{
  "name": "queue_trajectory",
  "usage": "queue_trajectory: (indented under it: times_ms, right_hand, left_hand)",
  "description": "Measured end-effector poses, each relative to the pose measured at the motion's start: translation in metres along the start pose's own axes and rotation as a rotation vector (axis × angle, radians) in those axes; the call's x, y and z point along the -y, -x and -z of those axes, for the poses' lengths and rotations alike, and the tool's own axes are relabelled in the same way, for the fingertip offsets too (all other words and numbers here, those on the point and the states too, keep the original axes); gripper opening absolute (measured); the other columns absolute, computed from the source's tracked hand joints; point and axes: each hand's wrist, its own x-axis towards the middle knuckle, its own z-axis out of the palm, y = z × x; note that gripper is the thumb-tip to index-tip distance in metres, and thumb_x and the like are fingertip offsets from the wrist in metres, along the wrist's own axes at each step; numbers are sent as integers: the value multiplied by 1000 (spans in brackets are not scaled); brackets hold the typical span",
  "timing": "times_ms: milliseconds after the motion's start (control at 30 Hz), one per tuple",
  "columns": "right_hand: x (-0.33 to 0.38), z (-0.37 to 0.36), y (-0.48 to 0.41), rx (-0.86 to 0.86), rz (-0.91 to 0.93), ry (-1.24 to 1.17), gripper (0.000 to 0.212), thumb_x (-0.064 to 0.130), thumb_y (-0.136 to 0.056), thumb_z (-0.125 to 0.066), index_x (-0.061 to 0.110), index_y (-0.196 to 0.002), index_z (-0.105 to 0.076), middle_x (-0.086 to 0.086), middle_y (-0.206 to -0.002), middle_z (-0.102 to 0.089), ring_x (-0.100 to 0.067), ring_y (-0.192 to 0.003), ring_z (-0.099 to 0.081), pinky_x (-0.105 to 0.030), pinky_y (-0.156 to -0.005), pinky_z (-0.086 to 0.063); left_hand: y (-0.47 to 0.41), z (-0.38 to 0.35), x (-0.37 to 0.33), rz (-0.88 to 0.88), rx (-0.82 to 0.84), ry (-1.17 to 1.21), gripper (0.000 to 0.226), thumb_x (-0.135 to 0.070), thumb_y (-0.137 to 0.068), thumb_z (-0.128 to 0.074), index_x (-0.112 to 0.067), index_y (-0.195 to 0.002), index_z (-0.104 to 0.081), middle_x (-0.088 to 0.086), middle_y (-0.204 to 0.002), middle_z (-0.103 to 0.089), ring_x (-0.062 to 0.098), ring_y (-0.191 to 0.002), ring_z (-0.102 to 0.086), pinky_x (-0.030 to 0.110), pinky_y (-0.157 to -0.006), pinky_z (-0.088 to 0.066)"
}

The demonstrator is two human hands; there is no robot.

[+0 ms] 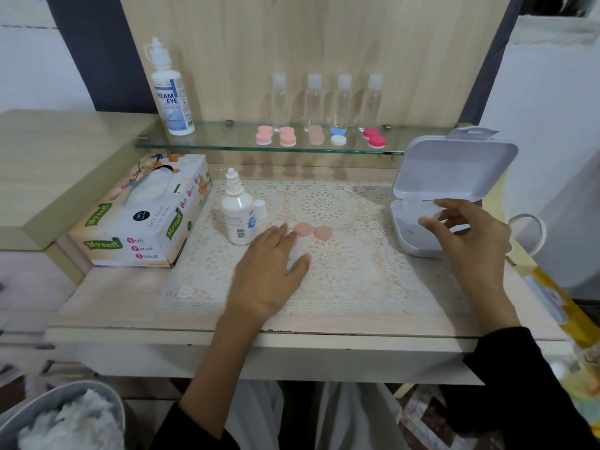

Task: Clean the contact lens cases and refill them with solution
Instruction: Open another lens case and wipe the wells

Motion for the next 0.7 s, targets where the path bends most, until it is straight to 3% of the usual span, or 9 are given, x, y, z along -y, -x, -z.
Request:
queue_trajectory:
  times_ms: [167,300,400,533,600,700]
  right_hand:
    - [29,-19,16,88,-38,-180,28,30,-77,-80,19,-101,-72,7,-81,-66,-4,-69,-56,-10,-63,-45]
    - [48,-44,33,288,-13,-226,26,28,-76,-79,19,-99,-75,9,-85,-67,-5,-71,-56,-12,-64,-44]
    - [51,-59,43,423,22,-143,26,33,-76,-79,23,-99,-74,10,-96,-62,-2,-85,-51,-14,-74,-38]
    - [47,-65,44,474,45,-39,44,55,-68,-65,25,-99,-75,12,-107,-55,-6,-106,-43,-10,-85,-29]
    - [45,-65,43,490,57,1,47,60,-69,-65,27,-101,-75,14,-109,-53,-10,-109,-41,-21,-89,-33]
    - [45,-64,44,498,80,36,33,48,-77,-74,30,-105,-74,14,-112,-53,-8,-108,-37,-35,-97,-34]
  left_hand:
    - [-1,-2,1,5,-5,8,57,-48,-97,-38,-23,-148,-30,-10,-157,-19,7,-144,-12,26,-113,-15]
    - [-1,-3,3,7,-6,16,57,-48,-97,-39,-23,-147,-32,-10,-157,-20,7,-144,-12,28,-114,-18]
    - [-1,-3,3,8,-1,30,56,-47,-95,-43,-26,-146,-34,-11,-156,-22,7,-144,-12,29,-113,-18]
    - [0,-4,5,25,-21,73,54,-48,-90,-50,-30,-141,-41,-14,-153,-27,5,-143,-14,32,-112,-22]
    - [-1,-4,5,27,-28,85,52,-48,-89,-52,-32,-139,-45,-14,-153,-29,4,-142,-16,32,-111,-23]
    - [-1,-4,4,24,-41,115,44,-47,-88,-55,-37,-131,-52,-14,-151,-33,4,-141,-18,32,-109,-26]
